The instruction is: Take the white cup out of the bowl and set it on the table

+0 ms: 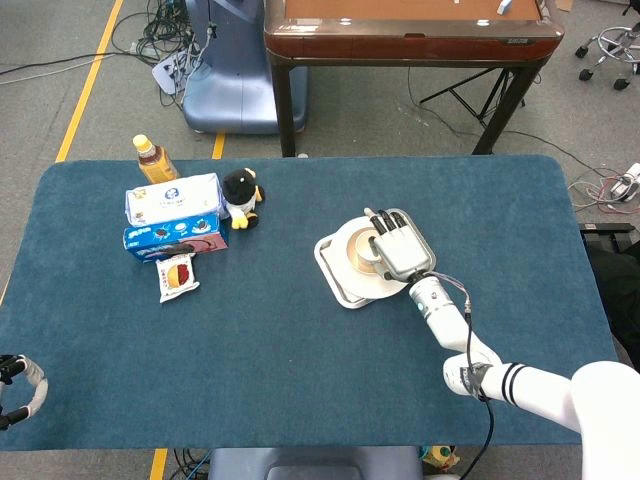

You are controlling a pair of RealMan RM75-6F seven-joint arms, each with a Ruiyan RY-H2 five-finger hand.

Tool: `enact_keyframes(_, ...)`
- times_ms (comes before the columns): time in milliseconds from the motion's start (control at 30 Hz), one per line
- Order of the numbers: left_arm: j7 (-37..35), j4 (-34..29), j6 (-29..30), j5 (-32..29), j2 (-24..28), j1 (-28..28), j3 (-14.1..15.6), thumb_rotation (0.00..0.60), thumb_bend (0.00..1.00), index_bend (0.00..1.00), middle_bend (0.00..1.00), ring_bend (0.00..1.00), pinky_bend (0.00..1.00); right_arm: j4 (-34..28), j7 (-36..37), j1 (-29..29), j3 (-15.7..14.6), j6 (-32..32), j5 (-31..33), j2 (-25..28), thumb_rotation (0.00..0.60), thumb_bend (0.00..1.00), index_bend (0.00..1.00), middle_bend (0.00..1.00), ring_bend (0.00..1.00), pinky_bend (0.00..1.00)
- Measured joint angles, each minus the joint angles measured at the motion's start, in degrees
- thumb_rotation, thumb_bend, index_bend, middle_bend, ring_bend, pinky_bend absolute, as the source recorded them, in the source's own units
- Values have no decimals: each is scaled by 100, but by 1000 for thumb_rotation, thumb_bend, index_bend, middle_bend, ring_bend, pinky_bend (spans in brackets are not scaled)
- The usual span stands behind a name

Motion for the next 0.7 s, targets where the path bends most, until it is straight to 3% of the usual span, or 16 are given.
enact_keyframes(700,-22,-2,25,-17,13,17,-15,600,557,565,495,334,450,88,-12,-19,-13,5,78,-18,600,448,597,18,0,83)
